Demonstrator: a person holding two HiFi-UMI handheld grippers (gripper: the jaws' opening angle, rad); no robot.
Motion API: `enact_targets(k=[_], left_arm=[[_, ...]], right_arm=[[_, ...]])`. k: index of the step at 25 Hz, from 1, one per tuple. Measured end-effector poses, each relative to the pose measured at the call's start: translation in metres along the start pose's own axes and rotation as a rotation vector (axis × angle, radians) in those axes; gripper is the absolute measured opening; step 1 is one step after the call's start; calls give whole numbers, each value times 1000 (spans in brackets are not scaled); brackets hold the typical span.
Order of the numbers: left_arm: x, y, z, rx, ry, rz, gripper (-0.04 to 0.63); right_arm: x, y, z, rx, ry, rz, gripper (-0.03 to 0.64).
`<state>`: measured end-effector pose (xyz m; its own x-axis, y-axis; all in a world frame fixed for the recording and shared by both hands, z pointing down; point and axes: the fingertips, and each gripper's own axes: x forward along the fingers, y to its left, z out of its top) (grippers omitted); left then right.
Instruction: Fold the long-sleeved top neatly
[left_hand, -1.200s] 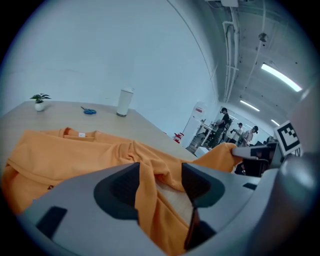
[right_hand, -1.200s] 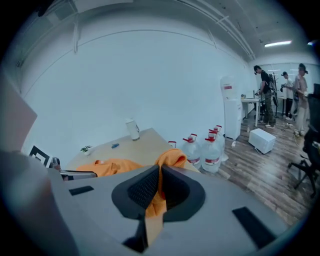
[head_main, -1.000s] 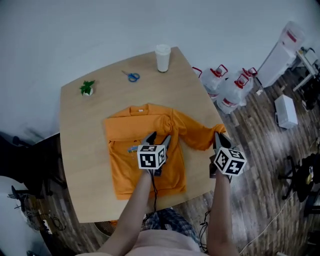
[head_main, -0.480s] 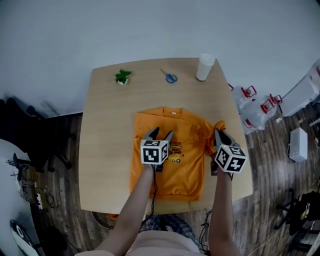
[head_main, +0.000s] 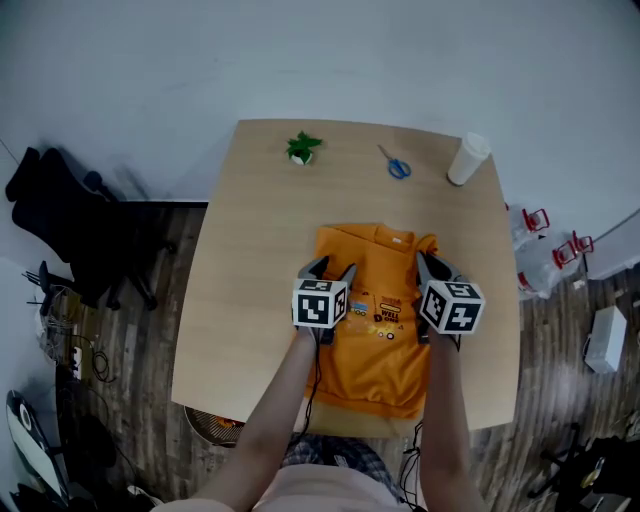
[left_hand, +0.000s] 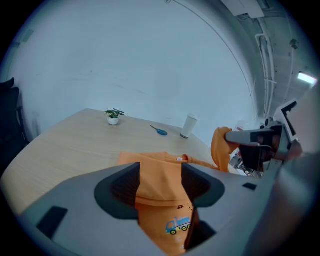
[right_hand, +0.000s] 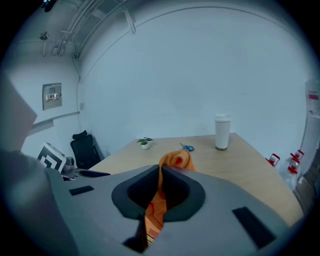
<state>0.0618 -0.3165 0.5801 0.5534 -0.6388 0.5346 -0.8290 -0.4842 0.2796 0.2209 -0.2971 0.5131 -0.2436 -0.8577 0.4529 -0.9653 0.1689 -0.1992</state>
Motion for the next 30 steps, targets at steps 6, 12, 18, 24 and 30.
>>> enact_targets(k=[6,12,18,24,30], left_arm=[[-5,30,2,-29,-4,34,245],[-14,53,-6,-53,-3,59,245],[-25,76,-17,-72,10,88,245],[-39,91,-20,-84,6,114,245],[-50,105,-24,-90,8,130,245]], right_arm=[[48,52,-12,-69,70,114,21],[82,103,-30,-133,131,213,21],[112,139,-53,-194,198,279,21],[146,153,-87,-211,298,299,21],[157,165,-97,-207,321,304,40]])
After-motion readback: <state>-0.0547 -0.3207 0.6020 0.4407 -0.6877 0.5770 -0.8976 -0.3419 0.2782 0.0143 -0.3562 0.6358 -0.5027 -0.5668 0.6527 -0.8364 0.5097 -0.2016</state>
